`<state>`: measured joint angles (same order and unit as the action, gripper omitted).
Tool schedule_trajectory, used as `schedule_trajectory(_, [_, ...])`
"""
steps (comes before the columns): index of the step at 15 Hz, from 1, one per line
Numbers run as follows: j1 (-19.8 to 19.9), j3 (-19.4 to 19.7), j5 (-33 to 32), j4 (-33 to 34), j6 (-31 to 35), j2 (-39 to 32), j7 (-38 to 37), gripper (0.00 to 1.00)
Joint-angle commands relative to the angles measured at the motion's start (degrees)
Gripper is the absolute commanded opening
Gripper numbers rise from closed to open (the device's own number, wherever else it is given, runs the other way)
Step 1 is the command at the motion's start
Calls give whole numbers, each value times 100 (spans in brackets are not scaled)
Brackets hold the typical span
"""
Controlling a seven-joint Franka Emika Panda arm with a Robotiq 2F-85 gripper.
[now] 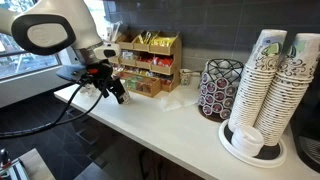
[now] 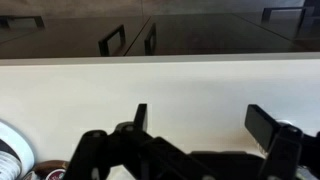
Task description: Pick up one paper cup from the stack and place it right side up on the kitchen counter, pick up the upside down cup and place it in the paper cup to the right
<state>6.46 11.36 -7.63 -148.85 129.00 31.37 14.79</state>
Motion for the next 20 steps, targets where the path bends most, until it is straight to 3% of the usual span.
schedule_trajectory(1, [28, -30, 22, 9, -14, -3, 14, 100])
schedule_trajectory(13, [28, -30, 22, 8, -14, -3, 14, 100])
schedule_trajectory(20, [-1011, -1018, 458, 133, 431, -613, -328, 100])
